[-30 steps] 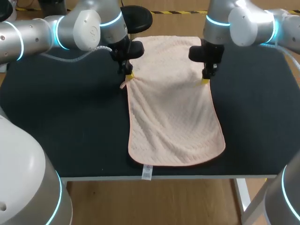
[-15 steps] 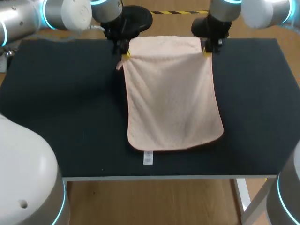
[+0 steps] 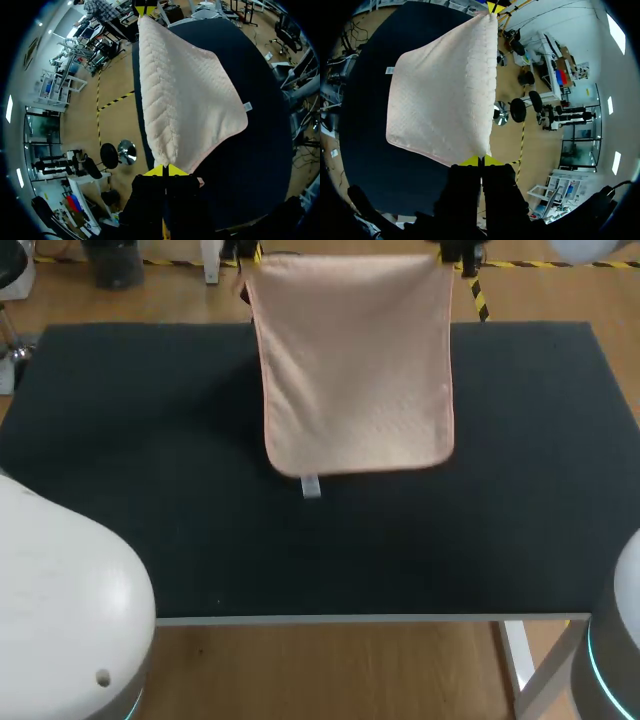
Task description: Fold the towel
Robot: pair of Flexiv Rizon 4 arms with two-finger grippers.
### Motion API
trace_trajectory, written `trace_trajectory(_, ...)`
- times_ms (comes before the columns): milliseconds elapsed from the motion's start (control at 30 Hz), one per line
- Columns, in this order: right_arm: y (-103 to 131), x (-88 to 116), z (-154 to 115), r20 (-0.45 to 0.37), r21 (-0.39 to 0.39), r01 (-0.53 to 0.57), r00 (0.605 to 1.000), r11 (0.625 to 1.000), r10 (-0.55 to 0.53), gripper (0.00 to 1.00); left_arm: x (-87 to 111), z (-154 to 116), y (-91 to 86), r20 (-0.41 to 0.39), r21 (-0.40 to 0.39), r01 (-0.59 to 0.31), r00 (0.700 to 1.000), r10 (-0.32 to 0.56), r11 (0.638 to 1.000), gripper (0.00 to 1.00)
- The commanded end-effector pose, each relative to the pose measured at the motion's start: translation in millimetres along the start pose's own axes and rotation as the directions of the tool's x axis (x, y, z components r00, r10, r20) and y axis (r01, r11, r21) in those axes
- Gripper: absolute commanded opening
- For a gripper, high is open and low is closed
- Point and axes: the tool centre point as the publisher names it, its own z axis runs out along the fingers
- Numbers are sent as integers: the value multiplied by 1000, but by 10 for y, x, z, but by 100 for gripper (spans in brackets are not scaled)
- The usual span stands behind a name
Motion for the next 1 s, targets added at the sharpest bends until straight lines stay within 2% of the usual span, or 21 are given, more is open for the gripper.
trace_trajectory(33, 18, -145, -544, 67, 18, 0, 998, 1000, -1, 0, -135, -658, -15, 26, -45, -15, 1000, 16, 999, 0)
trace_trajectory(167, 46, -357, -784, 146, 23, 9, 989, 1000, -12, 0, -300, -907, -11, 76, -70, -35, 996, 41, 997, 0)
trace_trajectory(267, 87, -475, -949, 195, 31, 33, 980, 999, -39, 0, -349, -1101, -6, 120, -83, -43, 991, 52, 996, 0)
trace_trajectory(400, 133, -468, -1058, 222, 50, 55, 973, 997, -65, 0, -304, -1182, -41, 123, -108, -59, 990, 73, 992, 0)
trace_trajectory(467, 134, -358, -1005, 191, 53, 66, 979, 996, -75, 0, -221, -1125, -70, 94, -96, -66, 993, 75, 993, 0)
trace_trajectory(567, 121, -76, -876, 116, 61, 83, 989, 995, -90, 0, -19, -971, -144, 34, -70, -85, 996, 87, 994, 0)
trace_trajectory(800, 88, 650, -616, -88, 55, 122, 989, 991, -117, 0, 733, -597, -364, -128, -5, -111, 986, 109, 994, 0)
trace_trajectory(1000, 134, 1014, -592, -181, 16, 136, 975, 991, -131, 0, 1314, -495, -427, -221, 30, -66, 973, 71, 997, 0)
